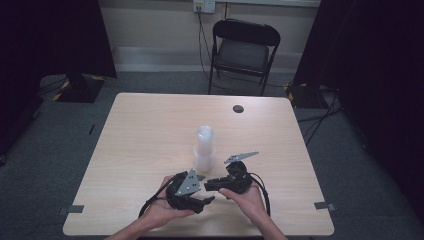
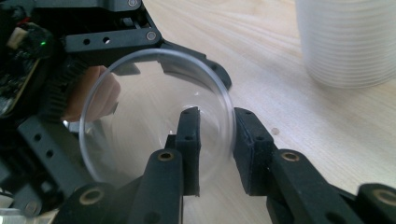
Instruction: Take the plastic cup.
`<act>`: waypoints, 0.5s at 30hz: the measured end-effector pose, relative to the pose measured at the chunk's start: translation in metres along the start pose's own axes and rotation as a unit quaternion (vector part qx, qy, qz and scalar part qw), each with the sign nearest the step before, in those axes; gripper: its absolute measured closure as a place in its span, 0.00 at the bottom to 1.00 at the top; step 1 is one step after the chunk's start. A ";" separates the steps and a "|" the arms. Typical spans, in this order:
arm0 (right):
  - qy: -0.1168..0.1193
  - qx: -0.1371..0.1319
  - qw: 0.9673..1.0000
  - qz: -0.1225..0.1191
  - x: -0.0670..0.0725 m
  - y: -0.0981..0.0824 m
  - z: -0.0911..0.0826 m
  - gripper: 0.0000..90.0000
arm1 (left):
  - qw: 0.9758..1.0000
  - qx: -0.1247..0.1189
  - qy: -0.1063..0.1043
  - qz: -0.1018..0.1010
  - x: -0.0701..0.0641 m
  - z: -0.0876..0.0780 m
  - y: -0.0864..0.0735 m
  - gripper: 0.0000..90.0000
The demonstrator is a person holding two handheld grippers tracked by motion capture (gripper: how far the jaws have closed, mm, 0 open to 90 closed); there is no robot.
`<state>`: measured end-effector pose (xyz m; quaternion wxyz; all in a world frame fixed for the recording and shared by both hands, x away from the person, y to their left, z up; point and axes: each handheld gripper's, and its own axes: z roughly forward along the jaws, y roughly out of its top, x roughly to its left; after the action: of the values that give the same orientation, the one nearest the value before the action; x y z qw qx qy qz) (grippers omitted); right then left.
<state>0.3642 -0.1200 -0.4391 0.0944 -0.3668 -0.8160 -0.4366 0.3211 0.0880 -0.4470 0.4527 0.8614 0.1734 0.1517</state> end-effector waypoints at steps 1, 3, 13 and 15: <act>-0.002 -0.003 1.000 -0.001 0.000 0.000 -0.001 0.80 | 1.000 -0.002 0.000 0.000 0.001 -0.001 0.000 0.32; -0.002 -0.011 1.000 -0.001 0.001 0.001 -0.004 0.80 | 1.000 -0.003 0.005 -0.002 0.001 -0.002 0.000 0.32; -0.006 -0.049 0.999 -0.016 0.001 0.004 -0.017 0.77 | 0.999 -0.011 0.019 -0.025 0.009 -0.005 -0.002 0.32; -0.007 -0.059 0.998 -0.019 0.002 0.004 -0.020 0.75 | 0.999 -0.017 0.025 -0.037 0.011 -0.007 -0.002 0.32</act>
<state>0.3624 -0.1337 -0.4237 0.0591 -0.3592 -0.7963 -0.4831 0.3279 0.0994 -0.4439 0.4681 0.8424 0.2143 0.1593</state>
